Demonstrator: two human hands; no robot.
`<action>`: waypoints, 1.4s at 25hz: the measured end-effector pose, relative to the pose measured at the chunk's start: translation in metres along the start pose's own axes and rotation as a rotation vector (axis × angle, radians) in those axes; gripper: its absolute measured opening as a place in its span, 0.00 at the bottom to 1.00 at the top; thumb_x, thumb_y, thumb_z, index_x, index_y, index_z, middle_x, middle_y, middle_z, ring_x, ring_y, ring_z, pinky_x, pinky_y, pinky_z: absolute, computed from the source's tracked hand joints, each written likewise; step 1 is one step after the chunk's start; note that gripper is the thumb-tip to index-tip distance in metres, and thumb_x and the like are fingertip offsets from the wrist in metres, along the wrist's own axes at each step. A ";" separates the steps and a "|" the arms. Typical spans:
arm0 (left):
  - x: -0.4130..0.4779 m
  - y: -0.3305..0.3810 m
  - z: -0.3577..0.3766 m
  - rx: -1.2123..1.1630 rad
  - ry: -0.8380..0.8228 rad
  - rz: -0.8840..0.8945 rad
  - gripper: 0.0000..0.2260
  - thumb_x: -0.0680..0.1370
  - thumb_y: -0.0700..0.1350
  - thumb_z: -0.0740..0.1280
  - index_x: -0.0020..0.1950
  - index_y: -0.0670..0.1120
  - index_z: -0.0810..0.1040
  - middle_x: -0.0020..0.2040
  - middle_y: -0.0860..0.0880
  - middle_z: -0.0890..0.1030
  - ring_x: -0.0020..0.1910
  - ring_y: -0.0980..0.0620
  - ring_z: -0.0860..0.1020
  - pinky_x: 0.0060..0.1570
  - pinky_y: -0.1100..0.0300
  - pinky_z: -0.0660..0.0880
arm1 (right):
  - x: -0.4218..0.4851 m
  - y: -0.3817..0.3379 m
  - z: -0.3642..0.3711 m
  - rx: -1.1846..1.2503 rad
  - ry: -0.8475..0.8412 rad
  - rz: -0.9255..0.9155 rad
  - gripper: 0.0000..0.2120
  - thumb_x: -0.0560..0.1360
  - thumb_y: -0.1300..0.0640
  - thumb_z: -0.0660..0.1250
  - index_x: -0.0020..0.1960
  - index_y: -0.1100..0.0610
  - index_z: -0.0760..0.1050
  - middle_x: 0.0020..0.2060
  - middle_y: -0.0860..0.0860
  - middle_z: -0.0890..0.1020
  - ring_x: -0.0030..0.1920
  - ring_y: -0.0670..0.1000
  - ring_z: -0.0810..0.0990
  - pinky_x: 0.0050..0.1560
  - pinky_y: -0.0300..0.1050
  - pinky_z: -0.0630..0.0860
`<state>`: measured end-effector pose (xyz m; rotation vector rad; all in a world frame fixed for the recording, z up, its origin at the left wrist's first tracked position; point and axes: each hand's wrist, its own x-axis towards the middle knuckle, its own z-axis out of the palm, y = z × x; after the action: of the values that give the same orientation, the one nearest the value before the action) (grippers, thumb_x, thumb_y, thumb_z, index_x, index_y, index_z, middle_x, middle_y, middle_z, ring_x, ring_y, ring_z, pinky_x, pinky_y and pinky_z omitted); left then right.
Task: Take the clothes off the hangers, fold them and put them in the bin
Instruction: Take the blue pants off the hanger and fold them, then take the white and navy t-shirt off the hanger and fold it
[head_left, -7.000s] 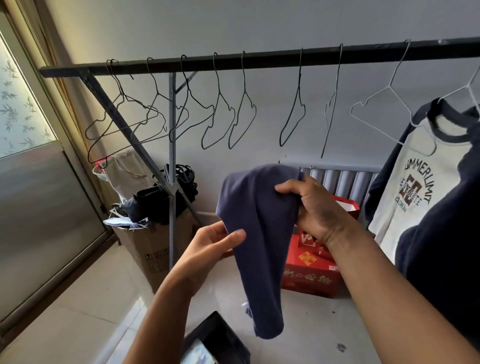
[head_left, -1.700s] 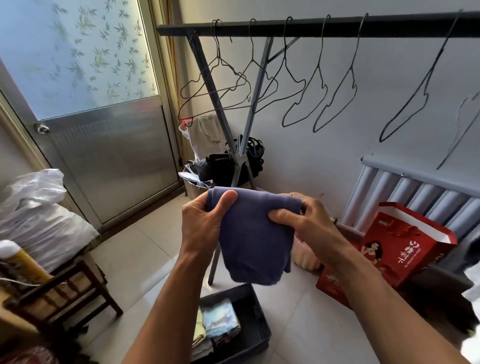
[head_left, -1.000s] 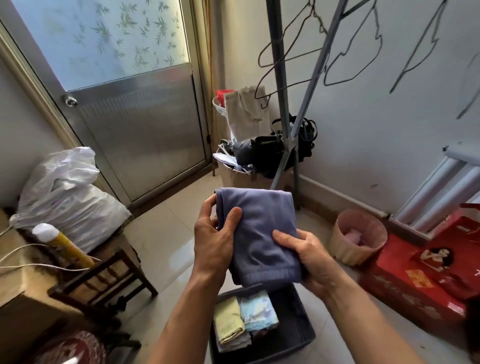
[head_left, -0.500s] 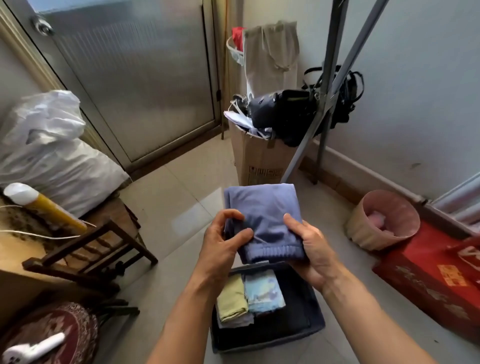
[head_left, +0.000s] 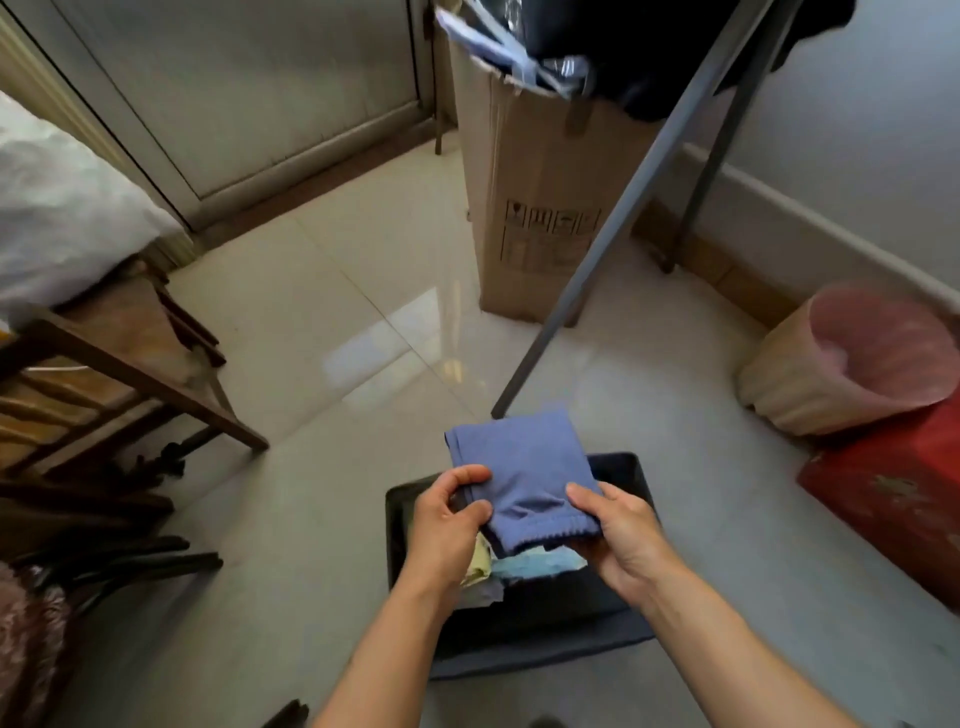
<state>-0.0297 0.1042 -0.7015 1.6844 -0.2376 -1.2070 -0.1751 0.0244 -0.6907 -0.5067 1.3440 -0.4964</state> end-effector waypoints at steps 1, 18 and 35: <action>0.012 -0.018 0.002 0.032 0.009 -0.014 0.19 0.73 0.24 0.63 0.48 0.48 0.79 0.50 0.46 0.81 0.49 0.49 0.80 0.49 0.59 0.78 | 0.017 0.013 -0.005 -0.008 0.024 0.021 0.04 0.77 0.67 0.64 0.48 0.64 0.77 0.37 0.58 0.82 0.35 0.54 0.80 0.31 0.45 0.78; 0.140 -0.218 0.047 0.484 -0.093 -0.263 0.16 0.78 0.34 0.65 0.66 0.40 0.75 0.59 0.48 0.74 0.59 0.50 0.73 0.53 0.66 0.66 | 0.194 0.165 -0.076 -0.402 0.182 0.129 0.32 0.73 0.76 0.57 0.74 0.57 0.64 0.65 0.56 0.75 0.59 0.55 0.76 0.57 0.46 0.74; -0.064 0.028 0.064 -0.307 -0.069 -0.371 0.11 0.81 0.43 0.64 0.63 0.43 0.76 0.53 0.44 0.82 0.55 0.47 0.80 0.53 0.53 0.78 | -0.065 -0.013 -0.041 -0.007 0.038 0.024 0.08 0.78 0.65 0.61 0.55 0.59 0.76 0.45 0.57 0.82 0.42 0.54 0.81 0.44 0.47 0.77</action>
<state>-0.1014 0.0936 -0.6402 1.4550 0.2216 -1.4914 -0.2259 0.0513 -0.6385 -0.4885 1.3869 -0.4840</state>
